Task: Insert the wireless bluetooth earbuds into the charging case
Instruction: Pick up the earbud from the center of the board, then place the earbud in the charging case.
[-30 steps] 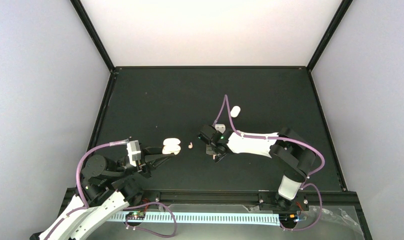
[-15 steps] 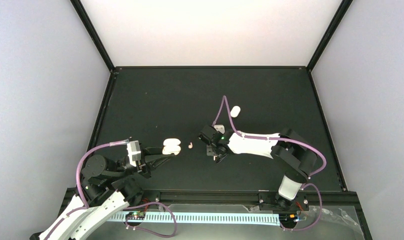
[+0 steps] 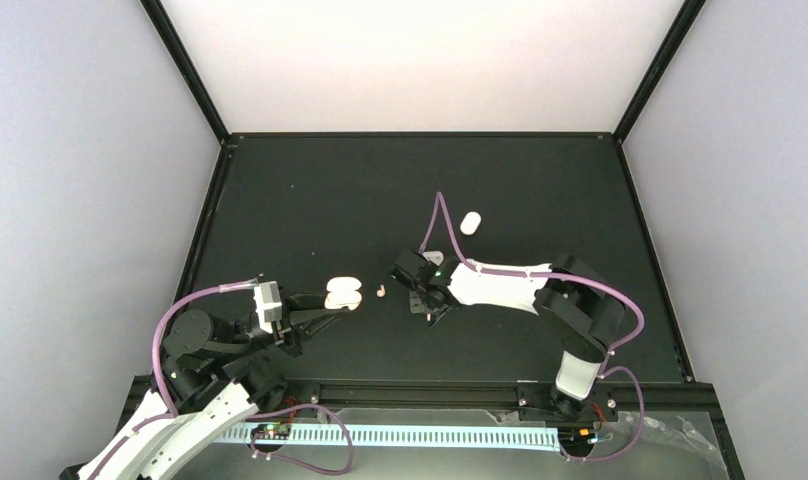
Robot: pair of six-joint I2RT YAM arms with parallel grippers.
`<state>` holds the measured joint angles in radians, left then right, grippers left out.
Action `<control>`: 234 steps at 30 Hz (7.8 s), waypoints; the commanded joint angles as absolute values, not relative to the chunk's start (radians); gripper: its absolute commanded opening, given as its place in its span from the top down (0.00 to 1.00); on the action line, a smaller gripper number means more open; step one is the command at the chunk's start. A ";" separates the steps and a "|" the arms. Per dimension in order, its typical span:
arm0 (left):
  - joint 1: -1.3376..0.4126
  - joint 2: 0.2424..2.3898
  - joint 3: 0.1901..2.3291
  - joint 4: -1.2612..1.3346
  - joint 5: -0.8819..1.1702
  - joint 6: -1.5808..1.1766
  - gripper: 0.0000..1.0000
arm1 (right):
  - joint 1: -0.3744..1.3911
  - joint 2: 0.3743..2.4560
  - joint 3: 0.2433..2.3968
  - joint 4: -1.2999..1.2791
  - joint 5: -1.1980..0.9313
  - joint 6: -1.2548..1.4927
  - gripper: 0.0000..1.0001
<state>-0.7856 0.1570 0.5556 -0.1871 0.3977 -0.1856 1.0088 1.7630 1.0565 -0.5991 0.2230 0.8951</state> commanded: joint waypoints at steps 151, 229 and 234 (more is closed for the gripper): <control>-0.787 0.175 0.557 -0.168 0.417 -0.181 0.98 | 0.985 1.734 1.014 -0.540 0.232 0.720 0.99; -0.804 0.905 0.632 1.175 0.617 -0.366 0.98 | 1.104 0.831 0.969 0.477 -0.240 0.000 0.99; -0.804 0.908 0.625 1.160 0.596 -0.393 0.98 | 1.106 0.859 0.958 0.503 -0.248 0.019 0.99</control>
<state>-0.7998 0.9054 0.6250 1.1091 0.5953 -0.3653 1.0958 0.8440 0.9733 0.4477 -0.2333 0.0269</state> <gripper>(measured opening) 0.200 0.056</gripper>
